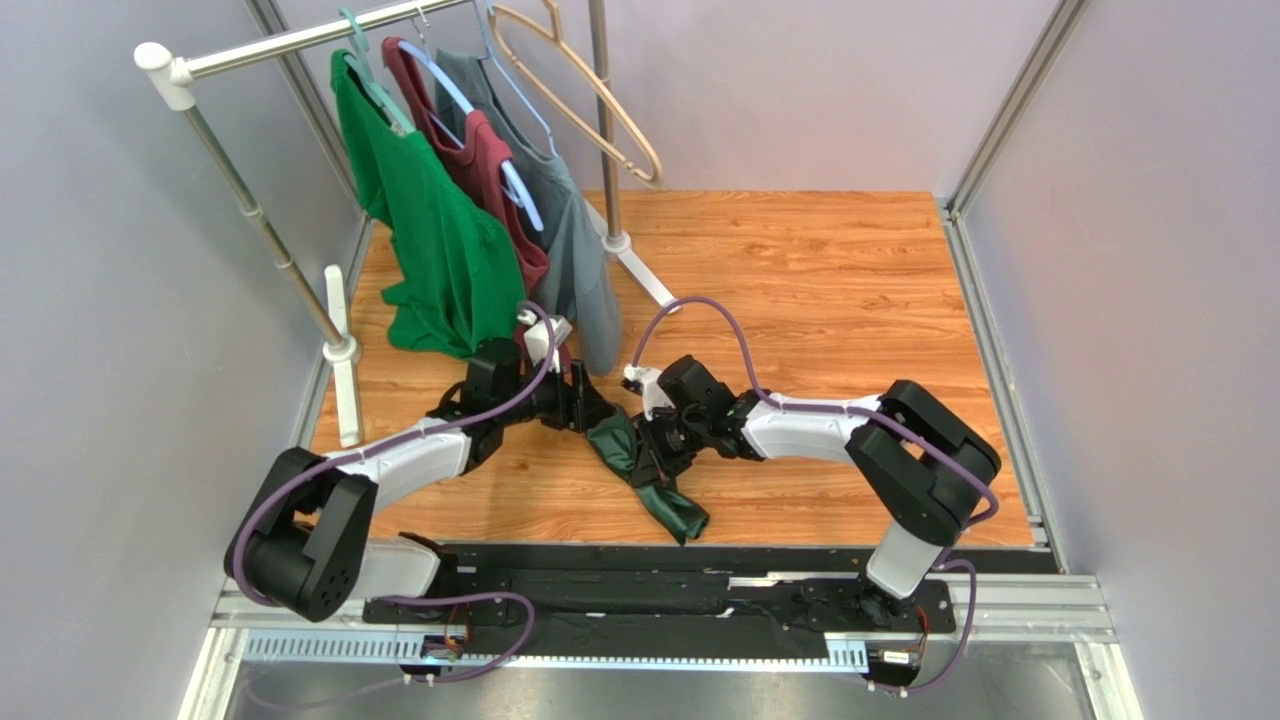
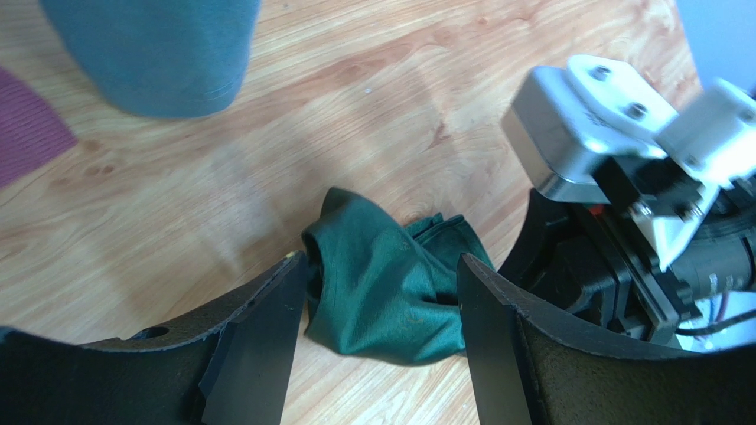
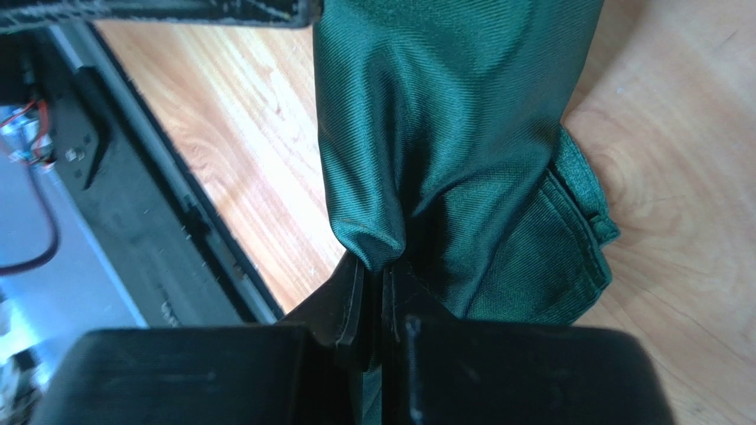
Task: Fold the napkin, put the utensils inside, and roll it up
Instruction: Roll the napkin with the utensil
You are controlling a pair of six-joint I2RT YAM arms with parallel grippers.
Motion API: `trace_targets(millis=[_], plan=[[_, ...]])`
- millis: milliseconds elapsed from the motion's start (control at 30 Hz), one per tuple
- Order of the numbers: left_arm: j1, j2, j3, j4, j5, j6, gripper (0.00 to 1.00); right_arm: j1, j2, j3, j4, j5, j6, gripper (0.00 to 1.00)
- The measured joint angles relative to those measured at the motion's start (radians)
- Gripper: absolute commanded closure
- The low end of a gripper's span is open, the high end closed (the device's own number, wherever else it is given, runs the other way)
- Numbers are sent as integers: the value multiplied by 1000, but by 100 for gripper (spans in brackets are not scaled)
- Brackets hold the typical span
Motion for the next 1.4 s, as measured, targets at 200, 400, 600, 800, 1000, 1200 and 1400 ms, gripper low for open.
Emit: trace_targets(millis=[200, 400, 600, 800, 1000, 1200, 1400], plan=[[0, 56, -19, 105, 53, 8, 28, -68, 34, -3, 8, -156, -10, 100], [0, 48, -80, 174, 64, 47, 27, -139, 78, 3, 15, -295, -11, 100], [0, 69, -90, 198, 60, 58, 27, -189, 132, 23, 11, -407, -11, 100], [-10, 183, -92, 281, 85, 16, 27, -211, 166, 41, 7, -468, -13, 100], [-52, 238, -94, 321, 104, -19, 31, -235, 195, 48, 12, -519, -12, 100], [-63, 244, -105, 354, 112, -43, 63, -256, 212, 51, 15, -550, -12, 100], [-78, 273, -105, 380, 112, -56, 100, -258, 212, 51, 13, -550, -11, 88]])
